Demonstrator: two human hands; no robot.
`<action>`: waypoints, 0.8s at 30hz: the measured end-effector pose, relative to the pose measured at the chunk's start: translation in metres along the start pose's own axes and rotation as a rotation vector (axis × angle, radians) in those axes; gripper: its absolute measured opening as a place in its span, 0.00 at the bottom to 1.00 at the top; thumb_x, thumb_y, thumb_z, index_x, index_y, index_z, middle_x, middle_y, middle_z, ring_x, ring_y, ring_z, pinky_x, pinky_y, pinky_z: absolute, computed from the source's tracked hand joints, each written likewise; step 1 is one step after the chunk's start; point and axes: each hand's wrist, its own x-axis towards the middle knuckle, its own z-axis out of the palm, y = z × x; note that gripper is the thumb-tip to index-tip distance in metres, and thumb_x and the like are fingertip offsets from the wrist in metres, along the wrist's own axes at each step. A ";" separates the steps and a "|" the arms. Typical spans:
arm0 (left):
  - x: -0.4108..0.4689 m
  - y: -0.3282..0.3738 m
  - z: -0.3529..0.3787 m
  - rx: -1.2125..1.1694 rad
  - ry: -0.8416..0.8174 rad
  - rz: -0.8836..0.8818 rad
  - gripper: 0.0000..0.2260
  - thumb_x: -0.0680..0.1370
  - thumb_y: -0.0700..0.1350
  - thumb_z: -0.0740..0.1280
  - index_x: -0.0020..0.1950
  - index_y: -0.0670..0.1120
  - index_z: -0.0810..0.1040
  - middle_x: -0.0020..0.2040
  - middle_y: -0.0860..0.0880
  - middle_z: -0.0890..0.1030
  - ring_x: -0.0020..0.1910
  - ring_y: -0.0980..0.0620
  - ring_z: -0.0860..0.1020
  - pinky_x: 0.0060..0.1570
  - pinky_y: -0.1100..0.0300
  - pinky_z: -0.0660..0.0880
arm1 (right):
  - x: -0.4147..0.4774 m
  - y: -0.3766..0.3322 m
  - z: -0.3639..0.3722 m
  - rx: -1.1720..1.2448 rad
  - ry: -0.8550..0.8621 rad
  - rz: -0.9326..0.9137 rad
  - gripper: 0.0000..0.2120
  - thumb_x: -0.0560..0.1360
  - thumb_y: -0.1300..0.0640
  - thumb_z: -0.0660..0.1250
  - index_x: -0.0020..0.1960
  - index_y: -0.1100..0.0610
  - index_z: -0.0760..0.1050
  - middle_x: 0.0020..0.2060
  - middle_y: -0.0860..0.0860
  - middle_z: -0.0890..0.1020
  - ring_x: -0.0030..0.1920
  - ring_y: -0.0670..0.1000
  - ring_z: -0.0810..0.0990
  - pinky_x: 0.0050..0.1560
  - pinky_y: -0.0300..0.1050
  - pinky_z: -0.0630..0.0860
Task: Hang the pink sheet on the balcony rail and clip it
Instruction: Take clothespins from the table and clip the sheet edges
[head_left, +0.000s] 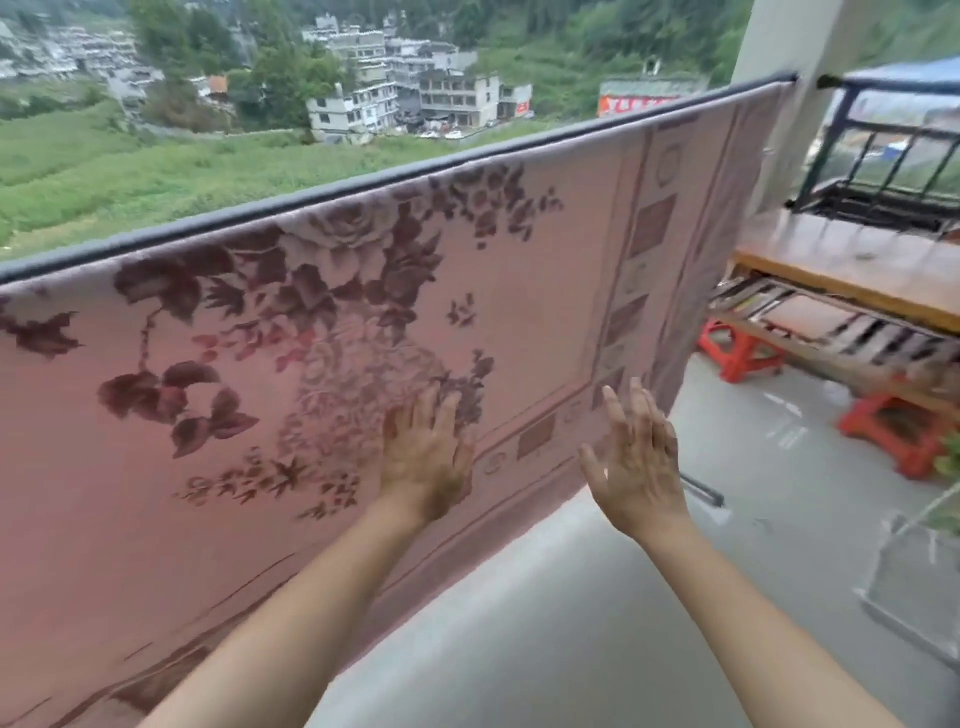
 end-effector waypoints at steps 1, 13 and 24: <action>0.019 0.014 0.007 -0.018 0.004 0.055 0.24 0.80 0.56 0.55 0.74 0.49 0.65 0.73 0.45 0.64 0.71 0.42 0.63 0.70 0.46 0.55 | 0.005 0.017 -0.004 -0.008 0.021 0.045 0.36 0.75 0.45 0.61 0.79 0.55 0.54 0.77 0.60 0.55 0.76 0.62 0.57 0.73 0.61 0.60; 0.229 0.101 0.099 -0.162 -0.001 0.423 0.25 0.80 0.57 0.51 0.74 0.48 0.63 0.76 0.43 0.61 0.73 0.42 0.61 0.71 0.45 0.57 | 0.099 0.109 0.011 -0.235 0.066 0.394 0.37 0.76 0.46 0.66 0.79 0.56 0.53 0.78 0.61 0.52 0.75 0.64 0.58 0.73 0.61 0.59; 0.343 0.230 0.159 -0.208 -0.075 0.708 0.28 0.80 0.59 0.49 0.77 0.50 0.59 0.78 0.43 0.57 0.76 0.42 0.56 0.72 0.42 0.56 | 0.137 0.208 -0.010 -0.359 0.150 0.690 0.37 0.78 0.44 0.62 0.80 0.53 0.48 0.79 0.59 0.47 0.78 0.61 0.51 0.76 0.58 0.51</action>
